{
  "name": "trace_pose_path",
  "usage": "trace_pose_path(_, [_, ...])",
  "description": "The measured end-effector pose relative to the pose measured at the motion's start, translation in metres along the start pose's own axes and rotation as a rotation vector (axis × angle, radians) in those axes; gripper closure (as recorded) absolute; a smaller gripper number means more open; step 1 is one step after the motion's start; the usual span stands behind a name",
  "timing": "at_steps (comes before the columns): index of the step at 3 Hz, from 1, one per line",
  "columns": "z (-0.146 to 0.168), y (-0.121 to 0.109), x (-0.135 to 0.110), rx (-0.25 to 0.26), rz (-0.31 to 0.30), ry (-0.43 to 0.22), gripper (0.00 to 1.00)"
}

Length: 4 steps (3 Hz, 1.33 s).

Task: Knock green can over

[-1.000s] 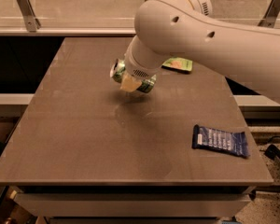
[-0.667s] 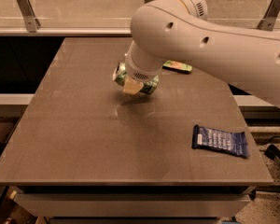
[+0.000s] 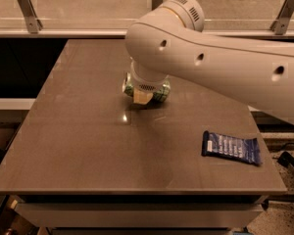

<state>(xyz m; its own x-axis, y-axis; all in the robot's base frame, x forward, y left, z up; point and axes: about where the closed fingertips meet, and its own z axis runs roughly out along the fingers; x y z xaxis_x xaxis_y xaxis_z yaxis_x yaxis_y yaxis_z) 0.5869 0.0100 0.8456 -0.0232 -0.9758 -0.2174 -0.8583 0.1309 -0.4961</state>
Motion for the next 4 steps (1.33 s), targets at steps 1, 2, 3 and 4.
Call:
trace_pose_path(1, [0.0028, 0.0028, 0.0054, 0.029, -0.053, 0.070, 1.00])
trace_pose_path(2, [0.0051, 0.0072, 0.0088, 0.045, -0.110, 0.130, 1.00])
trace_pose_path(3, [0.0042, 0.0064, 0.0099, 0.048, -0.110, 0.132, 0.84])
trace_pose_path(4, [0.0032, 0.0062, 0.0105, 0.050, -0.110, 0.132, 0.59])
